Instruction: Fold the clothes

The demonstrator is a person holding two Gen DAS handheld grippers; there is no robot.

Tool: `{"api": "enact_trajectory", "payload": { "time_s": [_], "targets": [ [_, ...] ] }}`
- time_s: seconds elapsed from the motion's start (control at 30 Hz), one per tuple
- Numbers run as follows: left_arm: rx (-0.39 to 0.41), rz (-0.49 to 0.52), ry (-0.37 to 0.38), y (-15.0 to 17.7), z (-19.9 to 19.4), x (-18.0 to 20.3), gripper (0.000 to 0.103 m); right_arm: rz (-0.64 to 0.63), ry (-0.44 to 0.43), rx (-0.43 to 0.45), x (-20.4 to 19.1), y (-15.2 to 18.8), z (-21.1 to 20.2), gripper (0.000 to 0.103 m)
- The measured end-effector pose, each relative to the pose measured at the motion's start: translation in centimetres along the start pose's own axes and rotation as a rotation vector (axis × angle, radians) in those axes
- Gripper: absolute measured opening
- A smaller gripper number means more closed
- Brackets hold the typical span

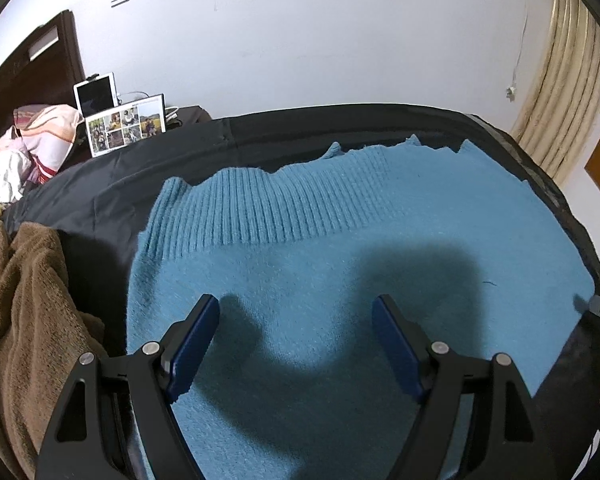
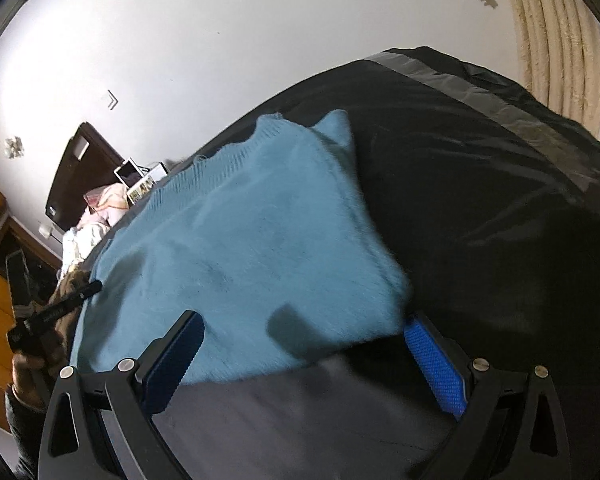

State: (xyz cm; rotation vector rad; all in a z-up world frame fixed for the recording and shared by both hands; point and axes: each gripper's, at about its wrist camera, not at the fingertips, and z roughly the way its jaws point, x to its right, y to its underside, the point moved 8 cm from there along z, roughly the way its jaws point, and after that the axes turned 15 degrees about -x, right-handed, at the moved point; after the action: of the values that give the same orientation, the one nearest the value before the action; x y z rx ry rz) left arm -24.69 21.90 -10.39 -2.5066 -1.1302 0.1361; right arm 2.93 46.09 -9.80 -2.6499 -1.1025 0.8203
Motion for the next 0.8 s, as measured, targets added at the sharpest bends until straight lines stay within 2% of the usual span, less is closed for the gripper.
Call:
{"api": "enact_trajectory", "payload": {
  "time_s": [0.3, 0.43, 0.53, 0.6, 0.63, 0.67, 0.7, 0.8],
  "targets": [
    [0.002, -0.002, 0.01, 0.4, 1.1, -0.7, 0.084, 0.07, -0.114, 0.052, -2.6, -3.1, 2.3, 0.101],
    [0.0, 0.01, 0.0, 0.4, 1.3, -0.7, 0.086, 0.059, -0.08, 0.091, -3.4, -3.7, 2.6, 0.095],
    [-0.004, 0.007, -0.011, 0.4, 1.3, -0.6, 0.086, 0.079, -0.053, 0.106, -2.9, -3.9, 2.7, 0.075],
    [-0.009, 0.001, -0.017, 0.4, 1.2, -0.5, 0.086, 0.102, -0.038, 0.11, -2.0, -4.1, 2.7, 0.047],
    [-0.013, -0.003, -0.019, 0.4, 1.1, -0.4, 0.086, 0.113, -0.033, 0.111, -1.6, -4.1, 2.7, 0.041],
    [-0.016, -0.007, -0.021, 0.4, 1.0, -0.4, 0.086, 0.124, -0.028, 0.112, -1.2, -4.2, 2.7, 0.029],
    [-0.017, -0.007, -0.019, 0.4, 0.9, -0.2, 0.086, 0.116, -0.024, 0.119, -1.3, -4.2, 2.6, 0.025],
    [-0.009, 0.009, -0.015, 0.1, -0.1, 1.0, 0.086, 0.085, -0.009, 0.145, -1.6, -4.1, 2.1, 0.022]
  ]
}}
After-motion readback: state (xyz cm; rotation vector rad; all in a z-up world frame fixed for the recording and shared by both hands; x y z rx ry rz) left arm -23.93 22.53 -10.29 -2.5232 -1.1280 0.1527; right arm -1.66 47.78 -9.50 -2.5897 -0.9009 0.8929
